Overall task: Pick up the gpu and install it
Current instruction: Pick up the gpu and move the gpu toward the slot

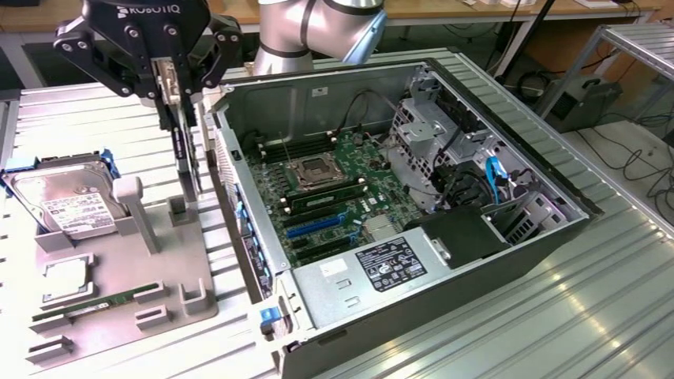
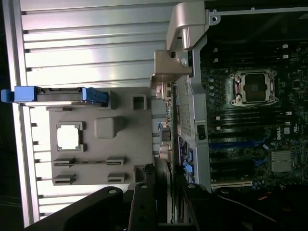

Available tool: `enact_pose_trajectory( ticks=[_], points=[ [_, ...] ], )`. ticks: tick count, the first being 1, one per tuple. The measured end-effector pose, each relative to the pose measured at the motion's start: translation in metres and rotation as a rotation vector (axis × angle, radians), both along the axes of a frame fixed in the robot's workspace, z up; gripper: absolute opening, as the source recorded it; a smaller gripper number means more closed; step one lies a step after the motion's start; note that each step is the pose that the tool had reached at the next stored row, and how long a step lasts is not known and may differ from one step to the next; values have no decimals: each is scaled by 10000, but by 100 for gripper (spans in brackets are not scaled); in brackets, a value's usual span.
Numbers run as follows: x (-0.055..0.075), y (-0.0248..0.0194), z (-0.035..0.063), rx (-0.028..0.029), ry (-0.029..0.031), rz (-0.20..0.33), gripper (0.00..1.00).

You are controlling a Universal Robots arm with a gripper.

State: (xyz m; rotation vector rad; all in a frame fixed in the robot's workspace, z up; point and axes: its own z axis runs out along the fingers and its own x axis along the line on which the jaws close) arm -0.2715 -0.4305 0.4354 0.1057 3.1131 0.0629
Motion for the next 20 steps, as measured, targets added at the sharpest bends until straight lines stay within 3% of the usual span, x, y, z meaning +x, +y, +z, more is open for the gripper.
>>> enact_pose_trajectory(
  ticks=[20],
  points=[
    [61, 0, 0, 0, 0, 0, 26]
  ],
)
